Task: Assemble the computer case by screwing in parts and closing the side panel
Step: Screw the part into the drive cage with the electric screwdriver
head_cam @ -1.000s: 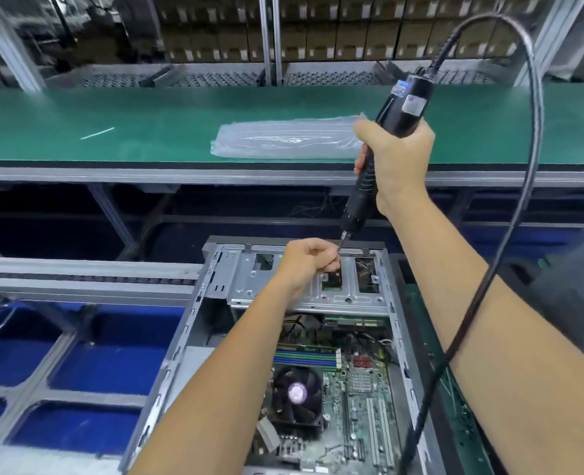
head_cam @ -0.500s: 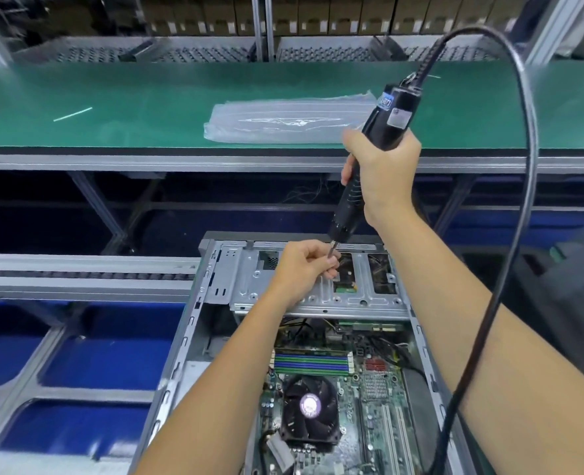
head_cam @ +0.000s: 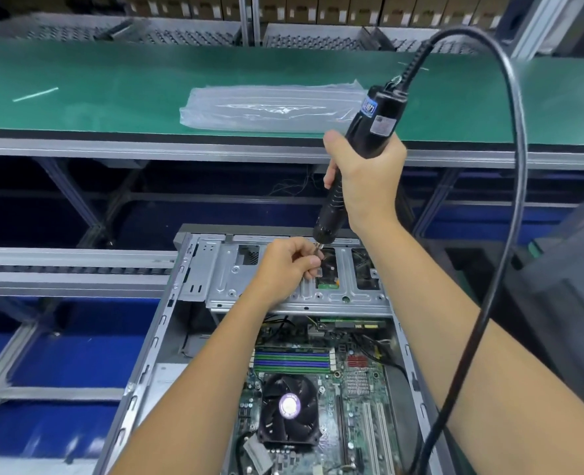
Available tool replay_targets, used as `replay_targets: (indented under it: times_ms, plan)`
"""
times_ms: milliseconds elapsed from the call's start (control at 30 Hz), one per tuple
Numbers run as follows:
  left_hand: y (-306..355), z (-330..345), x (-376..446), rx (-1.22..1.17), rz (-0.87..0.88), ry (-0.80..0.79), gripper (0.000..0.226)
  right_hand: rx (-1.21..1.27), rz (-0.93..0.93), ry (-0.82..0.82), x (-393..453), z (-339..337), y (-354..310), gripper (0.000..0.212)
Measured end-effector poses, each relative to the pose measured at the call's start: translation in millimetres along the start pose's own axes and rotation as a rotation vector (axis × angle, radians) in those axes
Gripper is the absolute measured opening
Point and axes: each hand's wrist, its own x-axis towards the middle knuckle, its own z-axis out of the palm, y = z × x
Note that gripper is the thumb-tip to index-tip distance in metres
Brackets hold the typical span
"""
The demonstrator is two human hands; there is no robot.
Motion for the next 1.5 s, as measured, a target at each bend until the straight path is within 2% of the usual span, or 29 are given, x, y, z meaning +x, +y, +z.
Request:
replay_targets:
  times_ms: [233, 500, 700, 967, 1033, 1167, 1333, 1500]
  plan:
    - [-2, 2, 1, 0.033, -0.051, 0.009, 0.03, 0.02, 0.011, 0.035, -3, -6, 2, 0.028]
    - [7, 4, -3, 0.154, -0.032, 0.007, 0.026, 0.015, -0.011, -0.049, -4, 0, 1, 0.028]
    - [13, 11, -2, 0.424, -0.019, -0.019, 0.001, -0.014, 0.017, -0.112, -6, -3, 8, 0.023]
    - [6, 5, -1, 0.446, 0.019, -0.07, 0.009, -0.011, 0.045, -0.121, -8, -11, 18, 0.026]
    - [4, 2, 0, 0.441, 0.047, -0.049, 0.008, -0.001, 0.049, -0.105, -7, -13, 18, 0.027]
    - [4, -2, 1, 0.363, 0.121, 0.044, 0.023, 0.024, 0.04, -0.102, -2, -13, 15, 0.028]
    - [3, -5, 4, 0.471, 0.131, -0.037, 0.013, 0.028, 0.042, -0.116, -3, -11, 17, 0.03]
    - [2, -3, 6, 0.488, 0.122, -0.039, 0.007, -0.001, 0.059, -0.139, -6, -10, 21, 0.02]
